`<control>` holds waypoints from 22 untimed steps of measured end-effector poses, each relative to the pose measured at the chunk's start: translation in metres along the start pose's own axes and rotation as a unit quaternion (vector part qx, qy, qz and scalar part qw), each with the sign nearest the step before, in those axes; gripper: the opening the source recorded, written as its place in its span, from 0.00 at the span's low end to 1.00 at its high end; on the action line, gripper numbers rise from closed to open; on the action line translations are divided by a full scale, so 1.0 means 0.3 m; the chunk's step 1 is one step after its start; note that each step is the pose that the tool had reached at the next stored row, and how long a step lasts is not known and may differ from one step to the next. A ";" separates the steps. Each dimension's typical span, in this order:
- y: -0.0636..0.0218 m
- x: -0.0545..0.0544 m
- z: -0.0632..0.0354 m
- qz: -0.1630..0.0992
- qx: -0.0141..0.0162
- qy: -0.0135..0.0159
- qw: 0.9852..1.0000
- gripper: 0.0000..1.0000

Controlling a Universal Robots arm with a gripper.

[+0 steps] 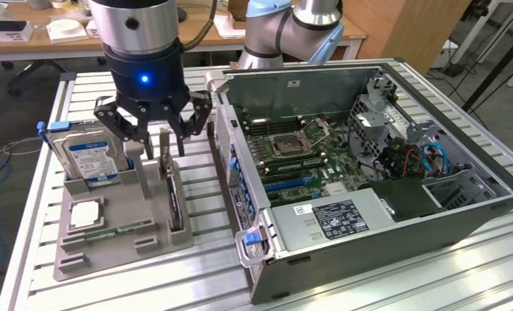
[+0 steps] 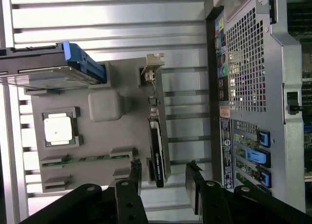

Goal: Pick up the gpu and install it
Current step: 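Pick up the gpu and move the gpu toward the slot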

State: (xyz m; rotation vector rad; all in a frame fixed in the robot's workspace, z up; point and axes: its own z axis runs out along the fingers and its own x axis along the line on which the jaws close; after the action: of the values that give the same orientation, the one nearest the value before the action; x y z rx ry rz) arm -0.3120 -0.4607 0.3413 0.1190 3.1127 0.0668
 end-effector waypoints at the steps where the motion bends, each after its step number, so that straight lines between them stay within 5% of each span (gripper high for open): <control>1: 0.000 -0.001 0.005 0.000 0.000 0.000 1.000 0.49; 22: -0.002 -0.001 0.059 0.000 0.000 -0.001 1.000 0.49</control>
State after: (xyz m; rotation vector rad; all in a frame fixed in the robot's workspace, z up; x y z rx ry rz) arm -0.3113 -0.4607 0.3236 0.1188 3.1112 0.0668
